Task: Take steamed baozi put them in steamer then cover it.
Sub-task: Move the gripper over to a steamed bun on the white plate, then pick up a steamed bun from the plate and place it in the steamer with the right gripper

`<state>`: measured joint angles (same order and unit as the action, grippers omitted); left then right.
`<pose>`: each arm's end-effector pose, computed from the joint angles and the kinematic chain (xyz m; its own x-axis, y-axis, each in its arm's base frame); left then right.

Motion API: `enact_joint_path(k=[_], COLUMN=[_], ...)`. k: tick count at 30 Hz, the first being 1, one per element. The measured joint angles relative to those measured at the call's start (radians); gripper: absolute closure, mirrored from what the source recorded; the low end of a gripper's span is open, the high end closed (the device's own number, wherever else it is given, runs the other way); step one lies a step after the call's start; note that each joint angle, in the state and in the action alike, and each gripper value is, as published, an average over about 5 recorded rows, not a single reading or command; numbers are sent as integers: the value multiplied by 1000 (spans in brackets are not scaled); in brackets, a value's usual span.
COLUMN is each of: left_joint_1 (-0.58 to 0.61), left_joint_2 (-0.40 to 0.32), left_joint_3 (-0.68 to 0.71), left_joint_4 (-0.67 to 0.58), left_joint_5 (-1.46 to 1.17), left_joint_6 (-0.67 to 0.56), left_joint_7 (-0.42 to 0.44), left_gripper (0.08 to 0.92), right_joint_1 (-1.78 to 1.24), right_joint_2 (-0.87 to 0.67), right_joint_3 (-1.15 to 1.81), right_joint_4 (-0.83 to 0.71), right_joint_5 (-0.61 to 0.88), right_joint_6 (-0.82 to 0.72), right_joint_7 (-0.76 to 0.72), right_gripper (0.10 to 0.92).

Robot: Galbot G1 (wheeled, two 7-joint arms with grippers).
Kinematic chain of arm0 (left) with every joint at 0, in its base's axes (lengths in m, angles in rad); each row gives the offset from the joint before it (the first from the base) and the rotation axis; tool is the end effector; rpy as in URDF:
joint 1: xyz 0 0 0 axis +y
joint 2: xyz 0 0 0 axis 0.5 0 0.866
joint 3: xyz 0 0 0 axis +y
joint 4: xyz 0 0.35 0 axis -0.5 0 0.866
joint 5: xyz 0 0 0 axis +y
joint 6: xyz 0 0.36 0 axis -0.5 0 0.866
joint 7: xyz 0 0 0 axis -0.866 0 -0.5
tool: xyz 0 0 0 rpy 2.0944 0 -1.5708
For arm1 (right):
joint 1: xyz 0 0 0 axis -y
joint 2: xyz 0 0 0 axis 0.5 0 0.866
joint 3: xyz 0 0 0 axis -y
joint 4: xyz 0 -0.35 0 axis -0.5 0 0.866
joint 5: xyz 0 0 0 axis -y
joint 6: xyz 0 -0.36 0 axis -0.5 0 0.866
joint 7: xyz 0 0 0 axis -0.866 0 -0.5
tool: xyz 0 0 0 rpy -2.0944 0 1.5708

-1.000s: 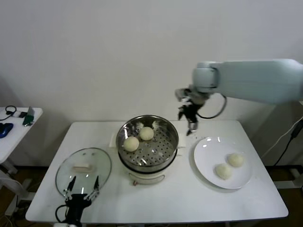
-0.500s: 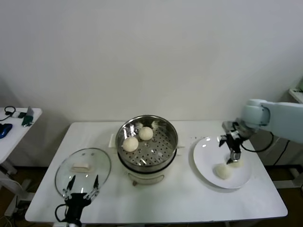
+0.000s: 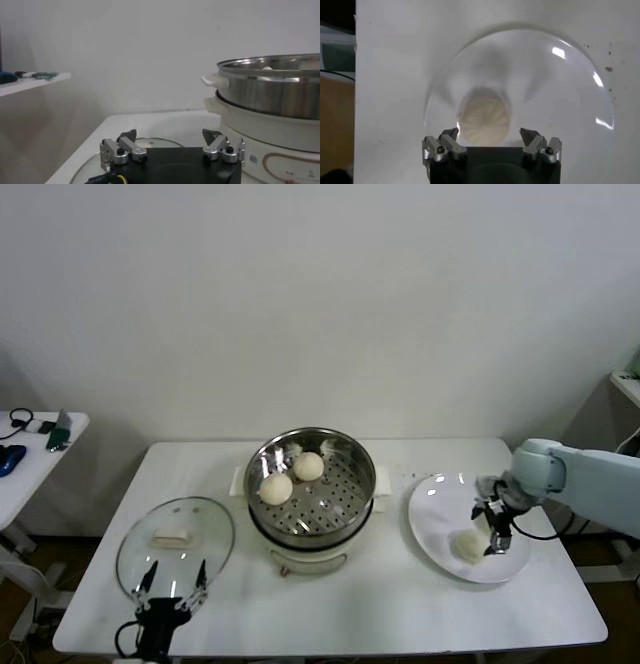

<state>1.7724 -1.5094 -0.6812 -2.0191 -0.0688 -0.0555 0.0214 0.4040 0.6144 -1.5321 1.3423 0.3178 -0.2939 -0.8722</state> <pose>0.1134 0.0627 -0.3551 -0.9740 -0.0901 0.2081 -0.0751 0.9940 0.0791 0.4792 -0.1738 -0.2222 -0.0714 -0.0375 0.9967 -0.9974 0.0012 -0.0714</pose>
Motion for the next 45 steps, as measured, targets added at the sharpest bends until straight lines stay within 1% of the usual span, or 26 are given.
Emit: enact_joint_path(k=[7, 17, 23, 28, 33, 40, 45], left_joint_1=[8, 11, 12, 14, 17, 15, 10], left_joint_2=[1, 2, 0, -2, -8, -10, -11], left_joint_3=[0, 4, 3, 3, 3, 3, -1], left_joint_4=[-3, -9, -10, -11, -16, -14, -16], left_joint_5=[1, 5, 5, 11, 20, 27, 30], left_joint_6=[-1, -1, -1, -1, 0, 0, -1], left_joint_7=[0, -1, -3, -3, -3, -3, -3], left_gripper=[177, 177, 177, 177, 177, 177, 177], right_joint_1=[-61, -85, -57, 49, 228, 474, 570], right_joint_2=[15, 27, 36, 54, 102, 206, 301], right_joint_3=[46, 69, 56, -2, -82, -105, -69], right_joint_4=[-22, -40, -35, -16, 13, 82, 160], right_joint_5=[-21, -48, -70, -68, -47, -7, -11], right_joint_6=[-6, 1, 24, 70, 163, 311, 386], right_joint_7=[7, 5, -12, -39, -80, -126, -131], right_gripper=[207, 309, 331, 335, 330, 330, 330])
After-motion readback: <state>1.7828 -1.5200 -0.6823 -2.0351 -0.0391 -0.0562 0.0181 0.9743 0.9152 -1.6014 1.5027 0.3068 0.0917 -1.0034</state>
